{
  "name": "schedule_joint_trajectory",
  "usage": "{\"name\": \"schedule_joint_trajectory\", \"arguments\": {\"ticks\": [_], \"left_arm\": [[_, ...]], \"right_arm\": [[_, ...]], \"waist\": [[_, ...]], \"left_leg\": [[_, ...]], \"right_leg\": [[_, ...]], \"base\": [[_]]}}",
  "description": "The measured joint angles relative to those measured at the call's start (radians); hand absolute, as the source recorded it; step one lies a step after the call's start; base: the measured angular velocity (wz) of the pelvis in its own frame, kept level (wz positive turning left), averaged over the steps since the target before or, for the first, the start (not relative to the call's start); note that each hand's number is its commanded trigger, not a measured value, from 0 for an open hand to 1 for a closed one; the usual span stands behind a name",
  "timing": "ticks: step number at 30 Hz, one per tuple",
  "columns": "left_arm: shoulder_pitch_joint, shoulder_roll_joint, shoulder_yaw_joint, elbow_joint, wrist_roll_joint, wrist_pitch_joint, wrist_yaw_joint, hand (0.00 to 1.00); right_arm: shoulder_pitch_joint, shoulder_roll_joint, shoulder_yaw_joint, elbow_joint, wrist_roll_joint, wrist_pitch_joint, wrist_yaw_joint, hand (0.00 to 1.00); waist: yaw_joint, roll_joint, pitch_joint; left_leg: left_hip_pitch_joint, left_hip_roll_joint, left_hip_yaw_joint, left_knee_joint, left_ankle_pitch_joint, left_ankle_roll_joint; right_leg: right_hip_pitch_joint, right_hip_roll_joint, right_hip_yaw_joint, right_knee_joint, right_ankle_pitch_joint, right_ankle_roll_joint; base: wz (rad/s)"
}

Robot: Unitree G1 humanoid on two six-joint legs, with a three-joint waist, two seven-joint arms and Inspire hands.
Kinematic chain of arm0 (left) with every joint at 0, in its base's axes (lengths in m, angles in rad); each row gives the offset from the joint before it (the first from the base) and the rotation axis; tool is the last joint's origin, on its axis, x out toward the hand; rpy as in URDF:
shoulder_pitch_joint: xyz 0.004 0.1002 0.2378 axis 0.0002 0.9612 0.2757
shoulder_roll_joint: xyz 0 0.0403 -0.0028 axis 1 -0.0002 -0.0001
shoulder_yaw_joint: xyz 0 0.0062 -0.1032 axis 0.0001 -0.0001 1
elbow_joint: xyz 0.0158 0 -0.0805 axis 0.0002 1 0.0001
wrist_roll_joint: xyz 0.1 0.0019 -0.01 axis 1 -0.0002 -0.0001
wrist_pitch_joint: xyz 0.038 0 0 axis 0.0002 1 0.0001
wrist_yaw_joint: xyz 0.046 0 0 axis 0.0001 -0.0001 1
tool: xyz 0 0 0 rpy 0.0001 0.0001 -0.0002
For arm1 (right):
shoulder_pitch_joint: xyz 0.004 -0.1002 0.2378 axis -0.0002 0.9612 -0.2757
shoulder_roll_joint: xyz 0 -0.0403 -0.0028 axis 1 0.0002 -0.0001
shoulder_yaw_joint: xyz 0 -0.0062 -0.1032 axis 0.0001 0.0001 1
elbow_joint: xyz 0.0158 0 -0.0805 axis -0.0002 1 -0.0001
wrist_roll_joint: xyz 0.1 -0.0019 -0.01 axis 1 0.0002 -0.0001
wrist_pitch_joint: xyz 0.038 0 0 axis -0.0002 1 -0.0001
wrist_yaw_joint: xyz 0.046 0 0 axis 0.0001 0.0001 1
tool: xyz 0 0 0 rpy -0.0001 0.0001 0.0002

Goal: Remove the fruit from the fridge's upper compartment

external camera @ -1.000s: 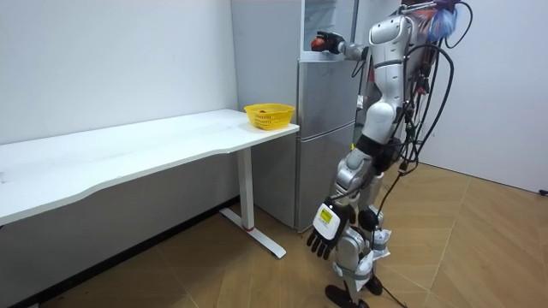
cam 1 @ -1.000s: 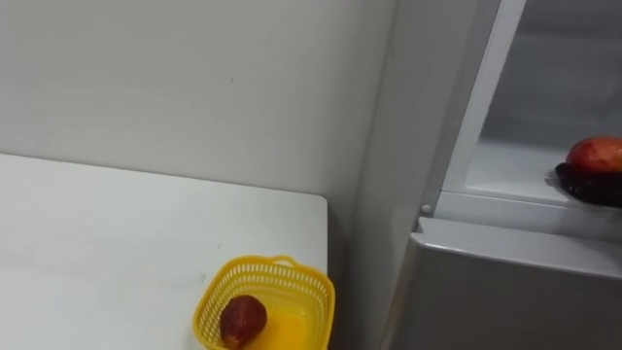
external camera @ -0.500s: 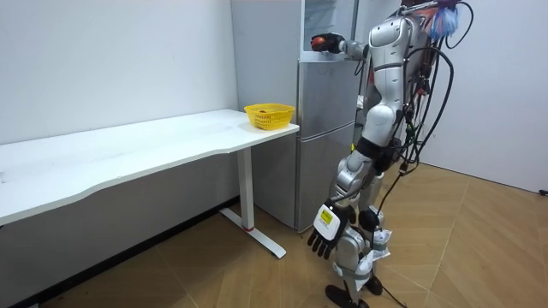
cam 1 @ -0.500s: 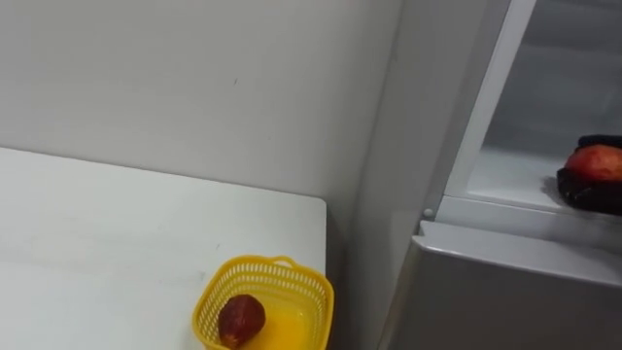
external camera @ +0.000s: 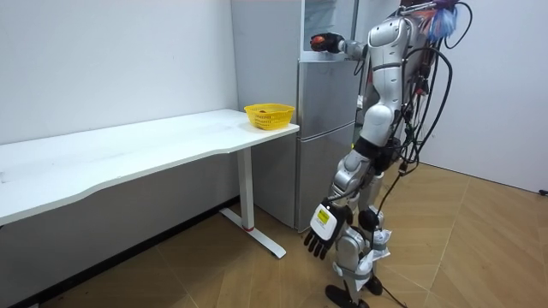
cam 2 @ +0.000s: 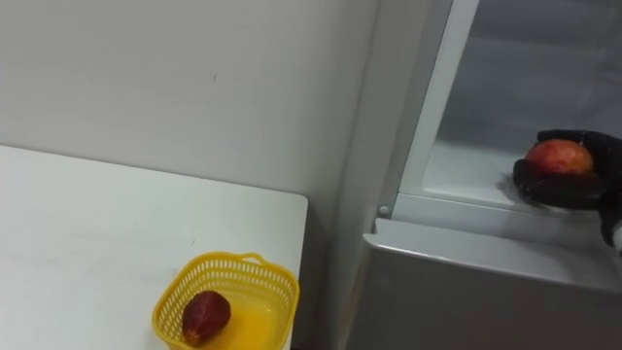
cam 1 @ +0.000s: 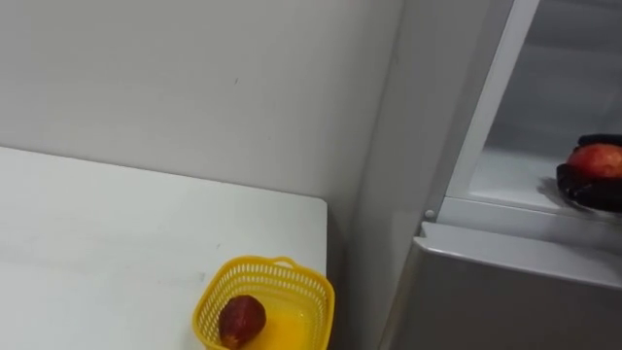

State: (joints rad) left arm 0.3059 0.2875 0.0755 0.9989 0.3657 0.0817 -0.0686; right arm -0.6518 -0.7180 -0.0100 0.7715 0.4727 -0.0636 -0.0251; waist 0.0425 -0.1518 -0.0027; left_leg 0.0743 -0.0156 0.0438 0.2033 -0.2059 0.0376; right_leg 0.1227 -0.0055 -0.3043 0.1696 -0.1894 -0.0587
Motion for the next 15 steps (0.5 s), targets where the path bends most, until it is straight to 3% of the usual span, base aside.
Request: {"name": "schedule_joint_trajectory", "arguments": {"ticks": [6, 10, 15], "left_arm": [[-0.016, 0.001, -0.001, 0.0, -0.001, 0.0, 0.001, 0.0], [-0.04, 0.0, -0.002, 0.0, -0.003, 0.0, 0.016, 0.0], [-0.045, -0.001, -0.014, 0.002, -0.007, -0.001, 0.06, 0.0]], "right_arm": [[0.0, 0.002, 0.022, -0.043, -0.016, 0.0, -0.078, 1.0], [0.053, 0.009, 0.022, -0.201, -0.095, 0.001, -0.141, 1.0], [0.129, 0.044, 0.022, -0.368, -0.181, 0.001, -0.202, 1.0]], "waist": [[0.012, 0.006, 0.0041], [0.009, 0.026, 0.0058], [0.011, 0.045, -0.0037]], "left_leg": [[0.001, 0.0, 0.005, 0.002, 0.0, 0.0], [-0.002, 0.0, 0.004, 0.003, 0.0, 0.0], [-0.001, 0.001, 0.009, 0.003, 0.0, 0.0]], "right_leg": [[-0.003, 0.0, 0.002, -0.001, 0.0, 0.0], [-0.006, 0.0, 0.003, -0.001, 0.0, 0.0], [-0.009, 0.0, 0.002, 0.002, 0.0, 0.0]], "base": [[-0.01], [0.0], [0.0]]}}
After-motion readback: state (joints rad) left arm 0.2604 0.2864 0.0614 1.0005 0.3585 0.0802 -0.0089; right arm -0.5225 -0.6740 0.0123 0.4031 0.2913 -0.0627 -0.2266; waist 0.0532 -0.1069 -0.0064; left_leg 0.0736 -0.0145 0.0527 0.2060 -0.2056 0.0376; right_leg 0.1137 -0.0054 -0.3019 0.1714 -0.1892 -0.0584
